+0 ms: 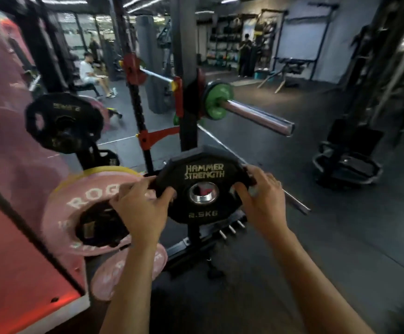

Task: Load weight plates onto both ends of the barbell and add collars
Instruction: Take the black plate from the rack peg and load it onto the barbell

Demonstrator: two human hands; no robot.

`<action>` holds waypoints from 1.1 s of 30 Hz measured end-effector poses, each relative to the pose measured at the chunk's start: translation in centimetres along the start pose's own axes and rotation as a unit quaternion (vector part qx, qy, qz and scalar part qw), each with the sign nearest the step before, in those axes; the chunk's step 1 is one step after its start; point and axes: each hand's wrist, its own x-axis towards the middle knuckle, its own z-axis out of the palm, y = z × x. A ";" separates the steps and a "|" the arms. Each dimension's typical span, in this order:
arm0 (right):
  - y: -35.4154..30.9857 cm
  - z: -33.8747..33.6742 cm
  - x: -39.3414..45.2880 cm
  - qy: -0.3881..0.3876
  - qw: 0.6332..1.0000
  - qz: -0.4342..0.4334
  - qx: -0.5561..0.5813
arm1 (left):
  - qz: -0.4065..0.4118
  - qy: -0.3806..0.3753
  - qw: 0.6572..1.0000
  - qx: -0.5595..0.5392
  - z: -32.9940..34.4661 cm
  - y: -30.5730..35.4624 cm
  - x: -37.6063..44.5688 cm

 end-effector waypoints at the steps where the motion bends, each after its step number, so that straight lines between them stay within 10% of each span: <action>1: 1.2 -1.3 0.0 0.011 1.000 0.010 -0.007 | 0.002 -0.009 1.000 -0.009 1.5 1.2 -0.5; 16: 23.7 -16.2 8.0 0.029 0.998 0.046 0.015 | -0.020 -0.036 0.996 -0.073 20.5 21.9 -8.6; 33: 31.2 -7.6 22.3 -0.049 0.989 0.054 0.126 | -0.054 0.034 0.996 -0.068 30.5 22.8 0.6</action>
